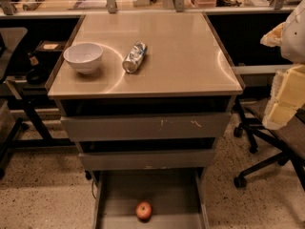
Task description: Pick apple from bottom drawer and place on counter
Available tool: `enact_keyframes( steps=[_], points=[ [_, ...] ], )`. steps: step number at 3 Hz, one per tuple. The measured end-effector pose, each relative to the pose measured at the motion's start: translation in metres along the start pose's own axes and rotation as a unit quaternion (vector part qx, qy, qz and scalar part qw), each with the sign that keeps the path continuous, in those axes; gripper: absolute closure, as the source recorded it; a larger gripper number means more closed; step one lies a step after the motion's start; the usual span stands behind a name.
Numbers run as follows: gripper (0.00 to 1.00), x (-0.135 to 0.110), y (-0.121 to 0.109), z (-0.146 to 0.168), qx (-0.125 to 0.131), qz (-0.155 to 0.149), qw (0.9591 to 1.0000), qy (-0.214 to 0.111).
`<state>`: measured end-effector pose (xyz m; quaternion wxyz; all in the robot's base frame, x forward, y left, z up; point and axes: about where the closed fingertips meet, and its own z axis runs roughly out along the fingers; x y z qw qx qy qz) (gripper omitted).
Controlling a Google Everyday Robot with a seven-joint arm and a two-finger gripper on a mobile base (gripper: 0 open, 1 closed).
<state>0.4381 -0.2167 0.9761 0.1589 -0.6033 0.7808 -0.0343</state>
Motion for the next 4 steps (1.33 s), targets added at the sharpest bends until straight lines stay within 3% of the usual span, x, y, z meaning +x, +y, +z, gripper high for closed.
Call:
enact_keyframes(
  steps=[1,2,4],
  points=[
    [0.0,-0.001,0.003,0.004,0.001,0.001,1.0,-0.002],
    [0.0,-0.003,0.02,0.034,-0.023,0.009,0.9994,-0.025],
    [0.0,-0.007,0.064,0.112,-0.096,0.034,0.9939,-0.041]
  ],
)
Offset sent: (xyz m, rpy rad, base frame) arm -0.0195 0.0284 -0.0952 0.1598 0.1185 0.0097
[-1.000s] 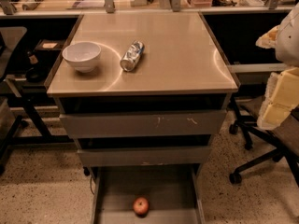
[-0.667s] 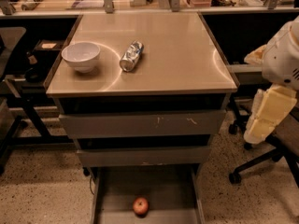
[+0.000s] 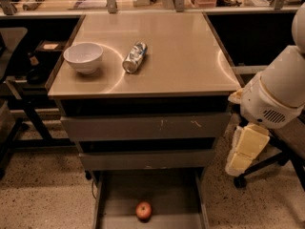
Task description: Pick apple from bottom drawer and place on counter
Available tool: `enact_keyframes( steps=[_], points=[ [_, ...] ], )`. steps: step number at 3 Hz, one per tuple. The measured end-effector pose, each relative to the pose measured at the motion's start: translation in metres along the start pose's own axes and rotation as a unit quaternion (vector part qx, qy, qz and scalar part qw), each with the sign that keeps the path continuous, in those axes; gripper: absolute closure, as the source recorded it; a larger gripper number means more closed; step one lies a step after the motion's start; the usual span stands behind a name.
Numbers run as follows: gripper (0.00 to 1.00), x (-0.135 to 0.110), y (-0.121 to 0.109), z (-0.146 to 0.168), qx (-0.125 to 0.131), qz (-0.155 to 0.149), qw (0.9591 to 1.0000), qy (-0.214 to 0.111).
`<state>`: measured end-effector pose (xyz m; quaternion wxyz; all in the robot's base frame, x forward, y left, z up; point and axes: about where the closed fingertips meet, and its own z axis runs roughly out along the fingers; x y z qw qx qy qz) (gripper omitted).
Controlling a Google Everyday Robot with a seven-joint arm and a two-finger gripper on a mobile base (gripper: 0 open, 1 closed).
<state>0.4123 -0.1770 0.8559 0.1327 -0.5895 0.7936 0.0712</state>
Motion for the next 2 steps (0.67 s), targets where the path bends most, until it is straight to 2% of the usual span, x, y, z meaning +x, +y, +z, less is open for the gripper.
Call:
enact_keyframes(
  steps=[1,2],
  points=[
    [0.0,0.0,0.0,0.0,0.0,0.0,1.0,0.0],
    [0.0,-0.002,0.018,0.028,-0.025,0.003,0.9995,-0.019]
  ],
)
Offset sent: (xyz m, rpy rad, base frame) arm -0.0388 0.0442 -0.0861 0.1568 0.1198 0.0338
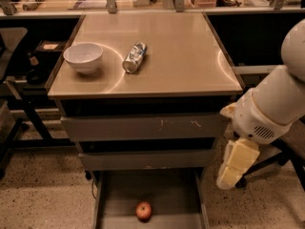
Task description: Pick apple from bottom drawer and place on counter
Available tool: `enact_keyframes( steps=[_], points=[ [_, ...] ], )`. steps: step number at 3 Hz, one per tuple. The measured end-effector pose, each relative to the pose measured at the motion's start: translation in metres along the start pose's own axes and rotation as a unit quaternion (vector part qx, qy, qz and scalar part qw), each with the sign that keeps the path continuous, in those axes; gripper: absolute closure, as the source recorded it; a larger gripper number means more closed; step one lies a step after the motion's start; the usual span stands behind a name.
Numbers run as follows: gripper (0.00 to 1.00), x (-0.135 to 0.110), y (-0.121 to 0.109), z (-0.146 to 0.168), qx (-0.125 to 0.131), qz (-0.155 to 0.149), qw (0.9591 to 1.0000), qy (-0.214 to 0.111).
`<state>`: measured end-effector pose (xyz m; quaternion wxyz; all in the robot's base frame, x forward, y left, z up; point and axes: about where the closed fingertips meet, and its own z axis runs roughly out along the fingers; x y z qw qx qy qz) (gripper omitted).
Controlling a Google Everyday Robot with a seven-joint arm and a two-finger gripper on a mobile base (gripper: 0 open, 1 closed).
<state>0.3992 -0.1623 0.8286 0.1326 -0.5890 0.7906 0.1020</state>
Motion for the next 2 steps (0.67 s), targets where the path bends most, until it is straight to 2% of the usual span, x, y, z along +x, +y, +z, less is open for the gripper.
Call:
enact_keyframes(
  steps=[1,2],
  points=[
    [0.0,-0.014,0.037,0.068,-0.055,-0.015,0.9979,-0.029],
    [0.0,-0.017,0.067,0.136,-0.113,-0.025,0.992,-0.051]
  ],
)
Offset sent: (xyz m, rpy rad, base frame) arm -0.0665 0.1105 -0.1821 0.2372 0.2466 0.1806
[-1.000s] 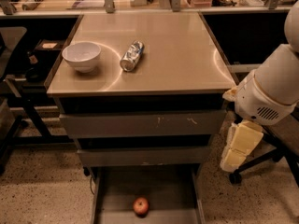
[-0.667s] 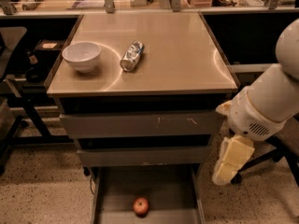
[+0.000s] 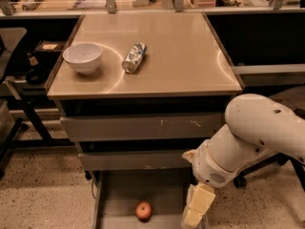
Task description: Pick apple from bottom drawer and place on counter
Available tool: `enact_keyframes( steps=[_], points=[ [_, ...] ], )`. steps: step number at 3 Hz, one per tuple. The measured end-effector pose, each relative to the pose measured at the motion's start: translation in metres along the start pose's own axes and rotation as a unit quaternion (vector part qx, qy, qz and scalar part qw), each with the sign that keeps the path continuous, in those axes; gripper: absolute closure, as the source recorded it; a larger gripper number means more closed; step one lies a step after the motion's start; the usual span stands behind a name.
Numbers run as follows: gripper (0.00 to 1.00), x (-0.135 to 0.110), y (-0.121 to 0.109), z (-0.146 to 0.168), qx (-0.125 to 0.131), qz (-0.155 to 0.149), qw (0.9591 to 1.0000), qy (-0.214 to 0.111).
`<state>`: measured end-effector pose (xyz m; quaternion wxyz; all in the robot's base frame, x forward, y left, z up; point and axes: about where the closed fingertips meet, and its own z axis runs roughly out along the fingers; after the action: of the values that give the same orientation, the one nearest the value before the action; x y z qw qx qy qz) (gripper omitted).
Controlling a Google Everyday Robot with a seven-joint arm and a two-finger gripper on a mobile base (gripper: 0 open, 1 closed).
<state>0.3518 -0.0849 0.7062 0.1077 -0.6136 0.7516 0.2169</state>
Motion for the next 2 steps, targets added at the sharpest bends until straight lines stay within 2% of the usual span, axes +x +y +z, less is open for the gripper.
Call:
enact_keyframes(
  steps=[1,2],
  points=[
    [0.0,0.0,0.0,0.0,0.0,0.0,1.0,0.0],
    [0.0,0.0,0.003,0.01,-0.002,0.005,0.9999,-0.015]
  ],
)
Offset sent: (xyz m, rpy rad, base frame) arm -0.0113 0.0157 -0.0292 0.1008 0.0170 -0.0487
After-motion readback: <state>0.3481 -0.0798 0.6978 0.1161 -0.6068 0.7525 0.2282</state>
